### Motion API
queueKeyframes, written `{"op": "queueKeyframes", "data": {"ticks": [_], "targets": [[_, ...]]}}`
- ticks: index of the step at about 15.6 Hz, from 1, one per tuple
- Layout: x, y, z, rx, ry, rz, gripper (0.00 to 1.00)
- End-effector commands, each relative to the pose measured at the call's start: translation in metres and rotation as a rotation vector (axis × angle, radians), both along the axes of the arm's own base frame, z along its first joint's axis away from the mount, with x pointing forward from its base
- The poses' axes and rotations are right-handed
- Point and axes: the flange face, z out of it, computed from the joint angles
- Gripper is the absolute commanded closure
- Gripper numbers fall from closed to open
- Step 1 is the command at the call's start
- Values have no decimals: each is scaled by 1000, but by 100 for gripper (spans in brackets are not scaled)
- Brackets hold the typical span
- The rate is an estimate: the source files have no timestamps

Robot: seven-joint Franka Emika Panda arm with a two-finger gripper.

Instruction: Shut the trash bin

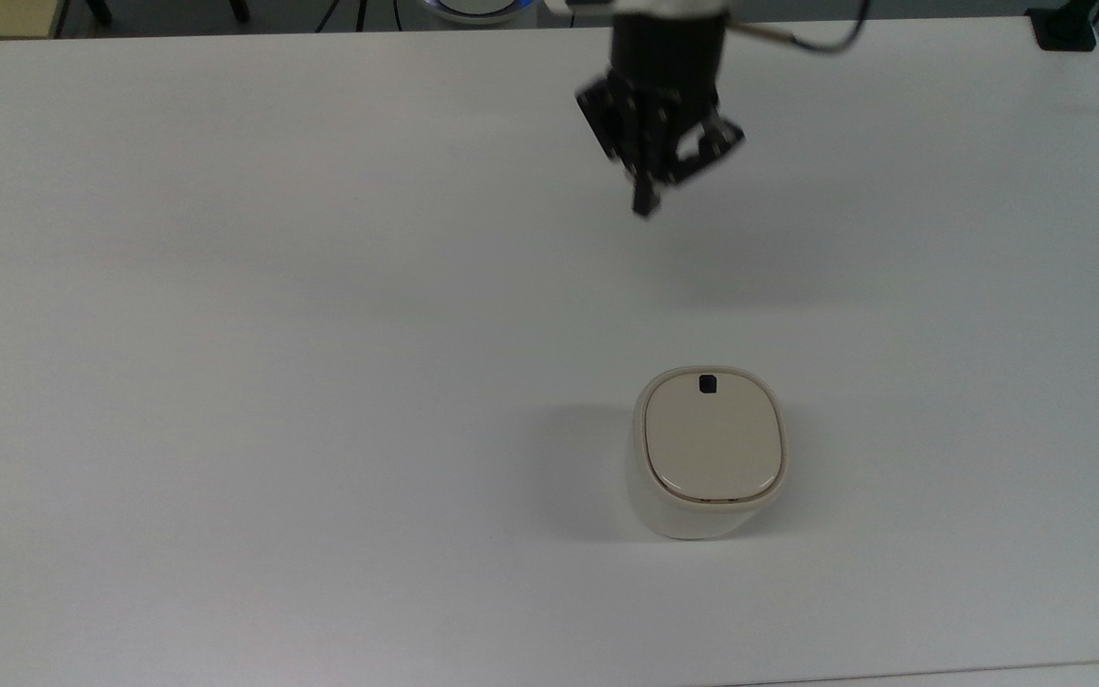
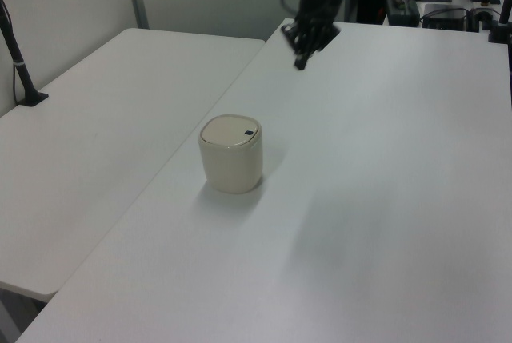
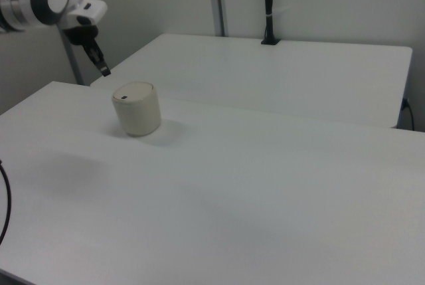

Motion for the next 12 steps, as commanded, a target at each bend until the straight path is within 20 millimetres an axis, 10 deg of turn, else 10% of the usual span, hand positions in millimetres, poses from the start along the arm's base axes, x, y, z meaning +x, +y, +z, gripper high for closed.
{"op": "queueKeyframes", "data": {"ticks": [1, 6, 10, 12], "targets": [[-57, -48, 38, 11, 131, 157, 99], [-107, -102, 61, -18, 210, 338, 67], [-111, -141, 70, -8, 213, 429, 11], [-103, -145, 70, -37, 192, 474, 0]]}}
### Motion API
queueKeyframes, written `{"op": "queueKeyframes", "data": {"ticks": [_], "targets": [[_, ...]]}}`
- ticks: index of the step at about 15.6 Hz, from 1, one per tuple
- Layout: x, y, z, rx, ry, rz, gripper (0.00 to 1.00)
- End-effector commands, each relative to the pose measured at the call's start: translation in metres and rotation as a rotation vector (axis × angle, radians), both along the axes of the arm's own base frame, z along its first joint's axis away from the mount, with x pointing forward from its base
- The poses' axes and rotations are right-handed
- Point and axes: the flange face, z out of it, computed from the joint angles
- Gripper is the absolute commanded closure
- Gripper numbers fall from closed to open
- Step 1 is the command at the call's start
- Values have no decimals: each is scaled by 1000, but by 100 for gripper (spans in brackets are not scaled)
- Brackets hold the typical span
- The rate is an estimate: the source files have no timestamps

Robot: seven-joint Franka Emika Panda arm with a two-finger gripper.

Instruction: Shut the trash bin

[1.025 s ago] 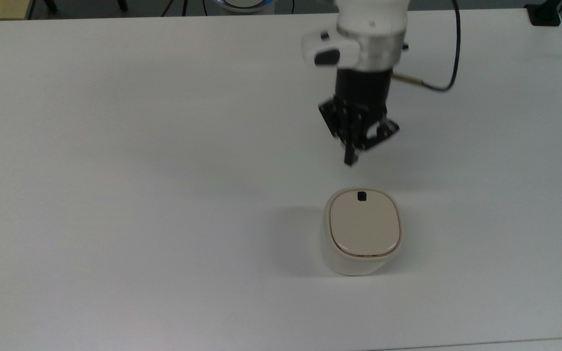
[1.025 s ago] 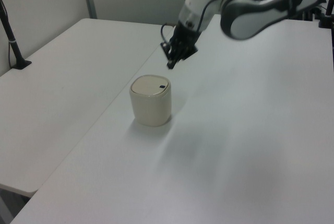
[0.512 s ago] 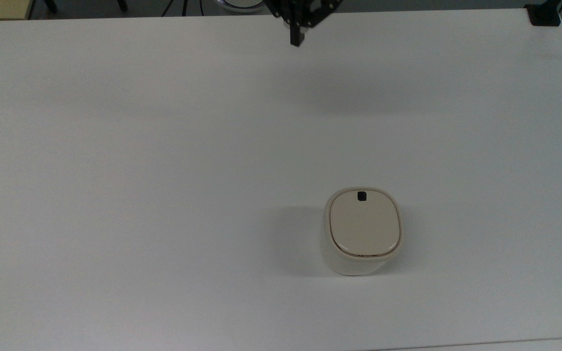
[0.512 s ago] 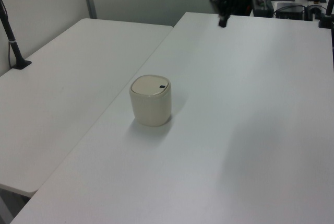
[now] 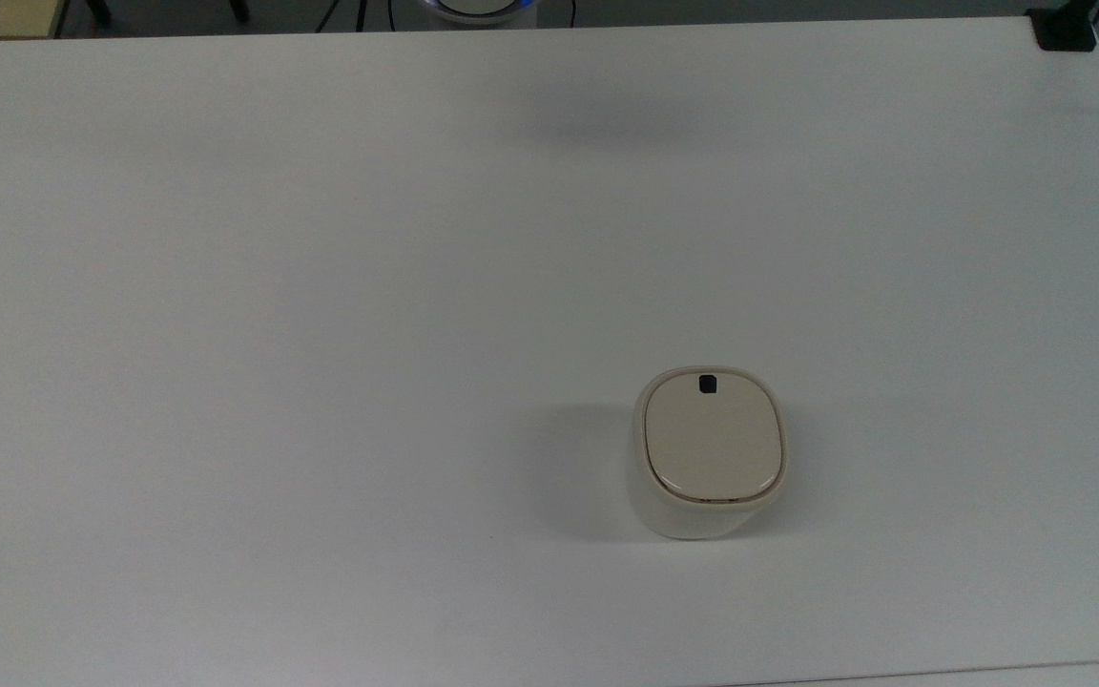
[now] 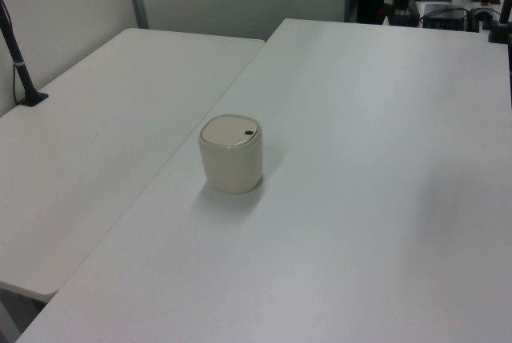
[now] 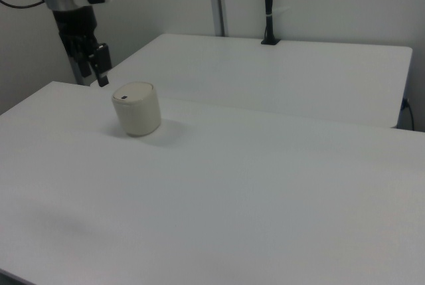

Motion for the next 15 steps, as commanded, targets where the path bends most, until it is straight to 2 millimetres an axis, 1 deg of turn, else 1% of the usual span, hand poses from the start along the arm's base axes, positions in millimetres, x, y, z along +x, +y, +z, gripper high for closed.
{"op": "queueKeyframes", "data": {"ticks": [1, 4, 5, 7, 10, 15], "targets": [[6, -6, -6, -13, -29, 116, 0], [19, -13, -17, -72, -30, 226, 0], [25, -14, -15, -74, -36, 237, 0], [34, -17, -16, -69, -36, 228, 0], [36, -19, -18, -68, -35, 219, 0], [34, -17, -15, -69, -38, 227, 0]]}}
